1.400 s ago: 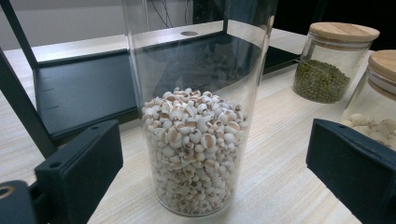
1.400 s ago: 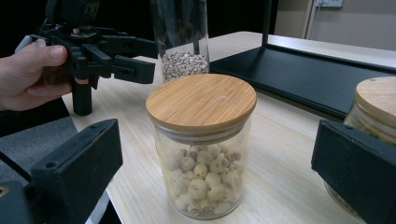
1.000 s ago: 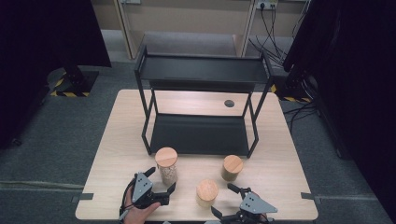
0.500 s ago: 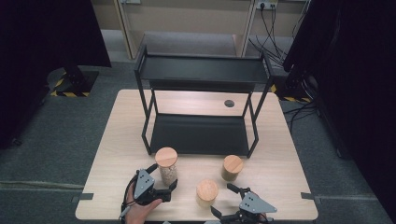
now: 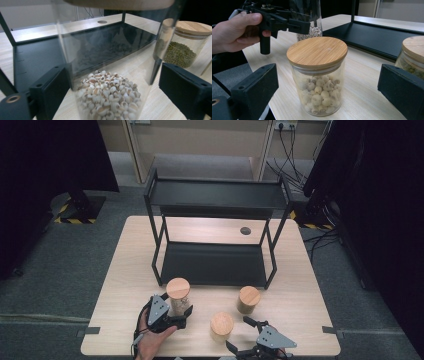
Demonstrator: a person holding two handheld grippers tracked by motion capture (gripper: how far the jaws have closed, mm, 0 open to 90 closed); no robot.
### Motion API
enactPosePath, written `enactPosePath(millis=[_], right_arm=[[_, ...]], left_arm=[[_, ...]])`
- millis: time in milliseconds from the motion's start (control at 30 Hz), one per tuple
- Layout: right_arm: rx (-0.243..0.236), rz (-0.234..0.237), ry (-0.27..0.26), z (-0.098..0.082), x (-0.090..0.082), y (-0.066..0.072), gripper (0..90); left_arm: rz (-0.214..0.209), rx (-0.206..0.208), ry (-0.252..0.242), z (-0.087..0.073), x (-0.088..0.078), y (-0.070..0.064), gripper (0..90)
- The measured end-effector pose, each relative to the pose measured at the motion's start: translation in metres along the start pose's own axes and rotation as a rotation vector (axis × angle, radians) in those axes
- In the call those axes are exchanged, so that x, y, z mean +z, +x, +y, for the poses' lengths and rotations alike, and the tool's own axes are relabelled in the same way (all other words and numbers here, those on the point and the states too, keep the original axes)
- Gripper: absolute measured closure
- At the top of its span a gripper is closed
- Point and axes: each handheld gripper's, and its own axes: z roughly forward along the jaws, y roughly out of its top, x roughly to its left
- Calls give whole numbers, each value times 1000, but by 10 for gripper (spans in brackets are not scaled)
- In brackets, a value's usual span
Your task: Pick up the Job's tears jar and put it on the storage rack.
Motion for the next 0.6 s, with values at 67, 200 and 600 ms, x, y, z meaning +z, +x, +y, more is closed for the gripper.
enactPosePath(millis=[67, 200, 600], right_arm=[[1, 0, 0, 0, 0, 0, 34], [-1, 0, 0, 0, 0, 0, 34], [1, -3, -5, 0, -1, 0, 35]], left_arm=[[6, 4, 1, 1, 2, 0, 142], [21, 6, -6, 2, 3, 0, 244], [23, 9, -7, 6, 2, -4, 250]])
